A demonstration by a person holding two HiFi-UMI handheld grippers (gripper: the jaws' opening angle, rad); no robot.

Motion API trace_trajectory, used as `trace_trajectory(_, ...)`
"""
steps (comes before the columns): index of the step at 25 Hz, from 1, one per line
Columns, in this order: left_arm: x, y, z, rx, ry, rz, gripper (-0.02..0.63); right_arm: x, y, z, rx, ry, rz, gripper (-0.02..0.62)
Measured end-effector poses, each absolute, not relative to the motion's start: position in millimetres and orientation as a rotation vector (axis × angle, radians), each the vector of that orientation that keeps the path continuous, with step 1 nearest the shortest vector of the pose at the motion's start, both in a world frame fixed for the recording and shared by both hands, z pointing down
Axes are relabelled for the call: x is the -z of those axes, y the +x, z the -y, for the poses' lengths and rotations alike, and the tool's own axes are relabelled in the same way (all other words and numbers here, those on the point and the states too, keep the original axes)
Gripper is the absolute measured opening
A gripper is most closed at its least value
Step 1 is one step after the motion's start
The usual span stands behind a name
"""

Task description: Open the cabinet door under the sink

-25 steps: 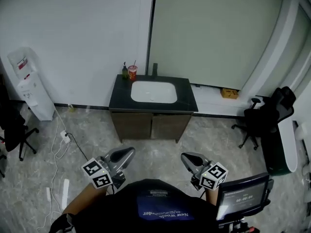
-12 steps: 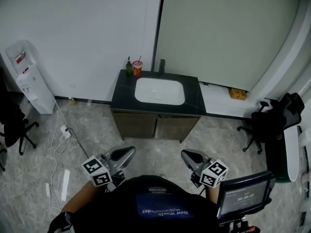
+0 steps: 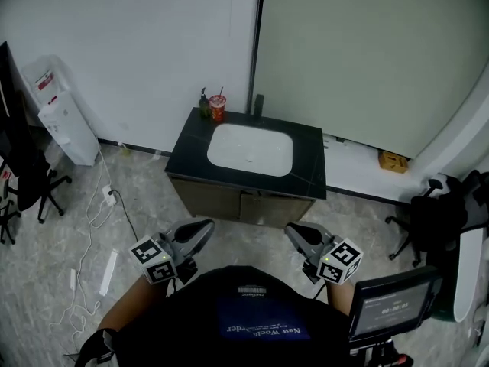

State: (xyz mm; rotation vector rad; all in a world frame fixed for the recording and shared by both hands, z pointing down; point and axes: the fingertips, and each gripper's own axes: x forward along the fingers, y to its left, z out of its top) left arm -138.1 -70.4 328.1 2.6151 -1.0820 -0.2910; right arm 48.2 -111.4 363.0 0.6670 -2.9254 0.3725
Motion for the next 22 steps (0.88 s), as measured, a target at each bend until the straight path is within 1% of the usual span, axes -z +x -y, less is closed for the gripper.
trace_trajectory(5, -340.1, -110.0, 96.4, 0.227, 2.588, 1.096, 0.0, -373.0, 66.6, 147.5, -0.349, 0.601, 2.914, -0.002)
trace_trajectory(13, -370.2, -98.9, 138.9, 0.17, 2.562, 1.04, 0.0, -383.3, 67.5, 185.8, -0.356, 0.62, 2.899, -0.002)
trace_trajectory(17, -379.2, -104.6, 177.1, 0.201, 2.562, 0.96, 0.0, -382.4, 57.5, 212.1, -0.349, 0.68, 2.869, -0.001)
trace_trajectory(22, -402.4, -125.1, 234.3, 0.114, 2.625, 0.869, 0.0, -373.2, 37.9, 253.5, -0.356, 0.784, 2.836, -0.001)
